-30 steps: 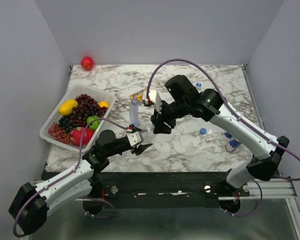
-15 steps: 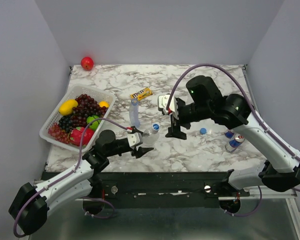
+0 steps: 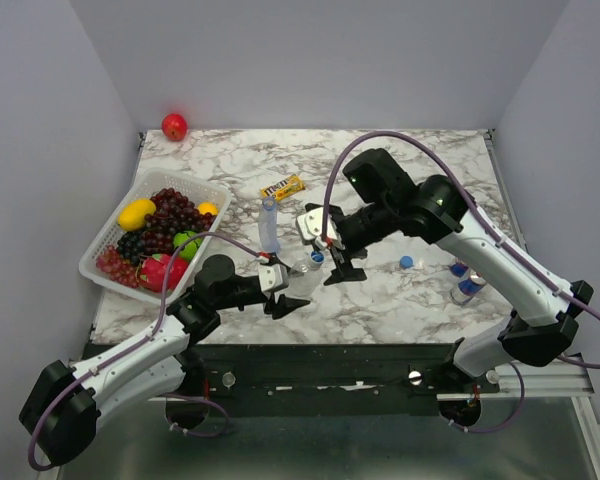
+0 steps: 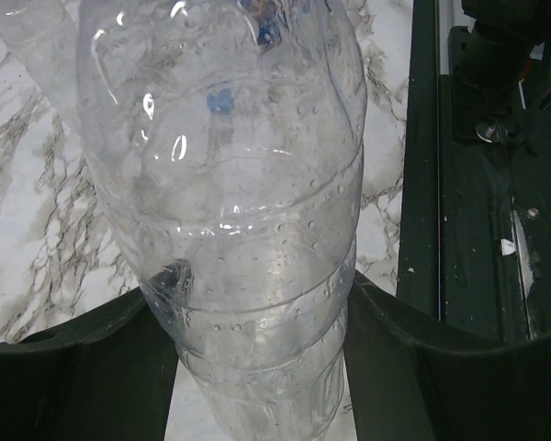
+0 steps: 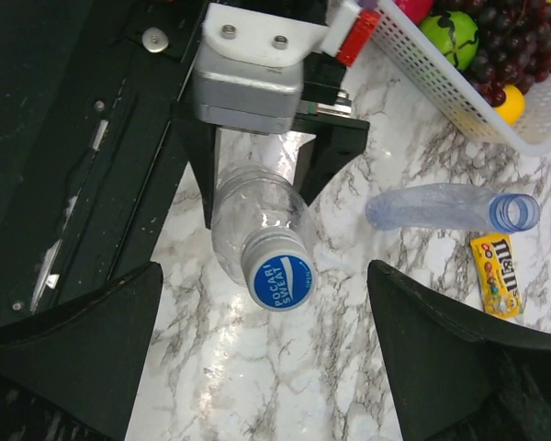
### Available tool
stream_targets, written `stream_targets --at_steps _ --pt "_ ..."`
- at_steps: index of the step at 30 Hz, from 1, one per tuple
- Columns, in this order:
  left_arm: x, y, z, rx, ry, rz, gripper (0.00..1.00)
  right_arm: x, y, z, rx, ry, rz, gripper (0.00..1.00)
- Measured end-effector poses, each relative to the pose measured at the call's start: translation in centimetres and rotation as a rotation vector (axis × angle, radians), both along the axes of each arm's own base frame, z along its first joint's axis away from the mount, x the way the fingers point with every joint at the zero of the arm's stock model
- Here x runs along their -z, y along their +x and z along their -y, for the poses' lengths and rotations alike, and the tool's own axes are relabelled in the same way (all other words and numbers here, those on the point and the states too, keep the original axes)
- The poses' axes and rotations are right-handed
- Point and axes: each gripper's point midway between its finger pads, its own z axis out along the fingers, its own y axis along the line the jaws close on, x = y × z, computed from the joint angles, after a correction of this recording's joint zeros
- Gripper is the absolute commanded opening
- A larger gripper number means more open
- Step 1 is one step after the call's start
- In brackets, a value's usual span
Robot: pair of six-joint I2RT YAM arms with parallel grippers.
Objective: Screw on the bottle caps
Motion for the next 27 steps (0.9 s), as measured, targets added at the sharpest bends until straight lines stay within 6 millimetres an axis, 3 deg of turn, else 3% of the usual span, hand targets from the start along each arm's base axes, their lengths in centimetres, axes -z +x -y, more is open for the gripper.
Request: stream_targets --at_steps 7,27 --pt "0.3 0.2 -0.3 -0.015 0.002 -0.036 0.00 0.4 -1.2 0.3 -0.069 -0.018 0.005 0.99" --pt "0.4 0.2 -0.4 -0.007 -0.003 -0.064 0.00 0.5 -1.0 0.0 -0.067 -0.012 0.010 0.99"
